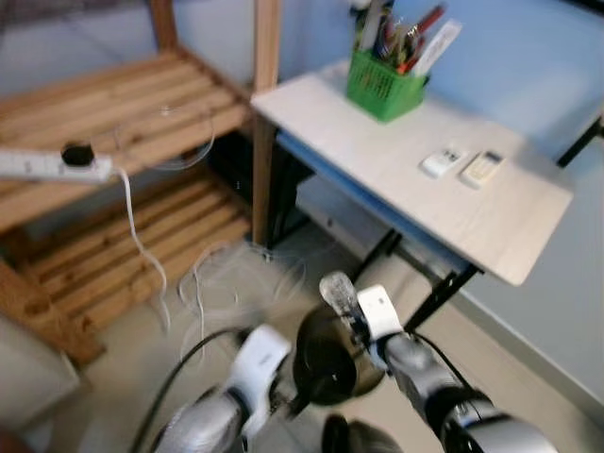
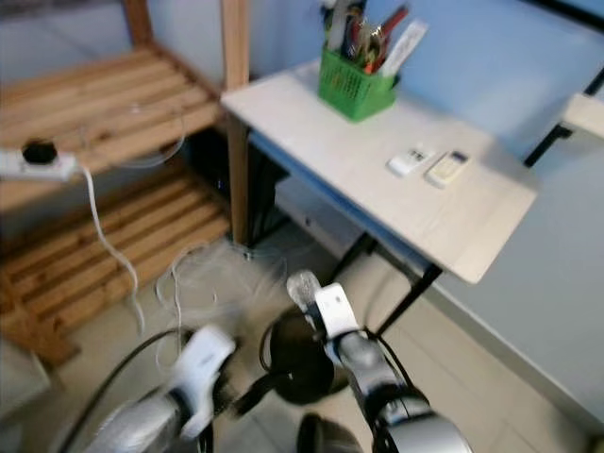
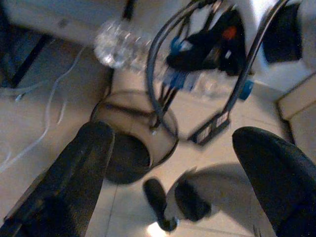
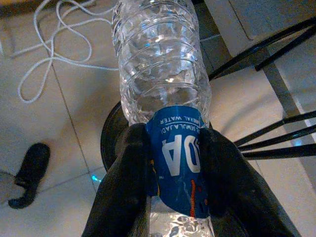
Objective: Clean up the room
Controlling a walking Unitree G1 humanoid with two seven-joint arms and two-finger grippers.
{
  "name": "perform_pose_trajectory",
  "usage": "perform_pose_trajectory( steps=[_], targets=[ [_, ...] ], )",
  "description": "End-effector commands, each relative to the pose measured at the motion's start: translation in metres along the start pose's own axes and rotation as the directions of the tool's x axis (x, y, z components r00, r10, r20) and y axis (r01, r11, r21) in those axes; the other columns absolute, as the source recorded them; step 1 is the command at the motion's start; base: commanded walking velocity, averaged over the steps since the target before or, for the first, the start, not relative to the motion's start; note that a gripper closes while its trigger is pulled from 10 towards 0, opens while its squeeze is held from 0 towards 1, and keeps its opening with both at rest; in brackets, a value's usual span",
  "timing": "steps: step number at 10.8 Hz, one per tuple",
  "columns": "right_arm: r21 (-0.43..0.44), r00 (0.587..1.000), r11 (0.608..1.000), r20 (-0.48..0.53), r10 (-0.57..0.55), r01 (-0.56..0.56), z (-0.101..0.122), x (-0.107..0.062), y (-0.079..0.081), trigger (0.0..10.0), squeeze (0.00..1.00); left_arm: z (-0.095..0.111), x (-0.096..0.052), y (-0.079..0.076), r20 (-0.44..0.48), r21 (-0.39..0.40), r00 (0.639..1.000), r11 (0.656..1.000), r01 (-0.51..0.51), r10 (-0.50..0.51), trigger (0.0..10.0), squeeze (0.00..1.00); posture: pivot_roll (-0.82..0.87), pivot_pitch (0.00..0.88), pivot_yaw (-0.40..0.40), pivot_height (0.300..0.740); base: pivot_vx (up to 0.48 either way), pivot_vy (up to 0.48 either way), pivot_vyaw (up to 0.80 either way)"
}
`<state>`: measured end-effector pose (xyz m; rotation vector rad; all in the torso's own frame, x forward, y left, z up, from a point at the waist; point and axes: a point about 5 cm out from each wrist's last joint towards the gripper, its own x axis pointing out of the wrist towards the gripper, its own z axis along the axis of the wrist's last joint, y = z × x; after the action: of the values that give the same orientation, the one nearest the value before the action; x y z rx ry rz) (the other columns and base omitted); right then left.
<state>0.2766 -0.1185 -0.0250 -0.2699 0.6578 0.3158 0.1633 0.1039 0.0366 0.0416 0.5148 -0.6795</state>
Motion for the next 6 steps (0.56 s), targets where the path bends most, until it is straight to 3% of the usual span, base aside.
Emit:
perform_pose_trajectory(
  steps=[1, 2, 4, 5, 6],
  targets=[
    [-0.012, 0.999, 0.999, 0.011, -0.030, 0.031, 0.001, 0.000, -0.006, 10.0, 0.00, 0.003, -0.003, -0.003, 0.000, 0.010, 1.000, 1.000, -0.013, 0.013, 10.0, 0.00, 0.33, 0.241, -0.119, 0.724, 0.000, 0.000, 0.00],
    [-0.029, 0.997, 0.997, 0.026, -0.067, 0.068, 0.010, 0.001, -0.011, 10.0, 0.00, 0.001, -0.017, -0.012, -0.009, -0.012, 0.999, 0.999, -0.039, 0.039, 10.0, 0.00, 0.36, 0.264, -0.129, 0.724, 0.000, 0.000, 0.00],
    [-0.007, 0.993, 0.995, 0.050, -0.103, 0.104, 0.022, 0.003, -0.014, 10.0, 0.00, 0.005, -0.023, -0.020, 0.000, -0.006, 0.998, 0.998, -0.065, 0.065, 10.0, 0.00, 0.39, 0.292, -0.142, 0.724, 0.000, 0.000, 0.00],
    [0.078, 0.988, 0.988, 0.056, -0.141, 0.136, 0.030, 0.004, -0.019, 10.0, 0.00, 0.006, -0.027, -0.025, -0.005, -0.011, 0.997, 0.997, -0.077, 0.077, 10.0, 0.00, 0.39, 0.302, -0.154, 0.724, 0.000, 0.000, 0.00],
    [0.193, 0.984, 0.969, 0.059, -0.170, 0.156, 0.038, 0.005, -0.023, 10.0, 1.00, 0.006, -0.028, -0.026, -0.009, -0.017, 0.996, 0.996, -0.088, 0.087, 10.0, 0.00, 0.40, 0.306, -0.162, 0.724, 0.000, 0.000, 0.00]
  ],
)
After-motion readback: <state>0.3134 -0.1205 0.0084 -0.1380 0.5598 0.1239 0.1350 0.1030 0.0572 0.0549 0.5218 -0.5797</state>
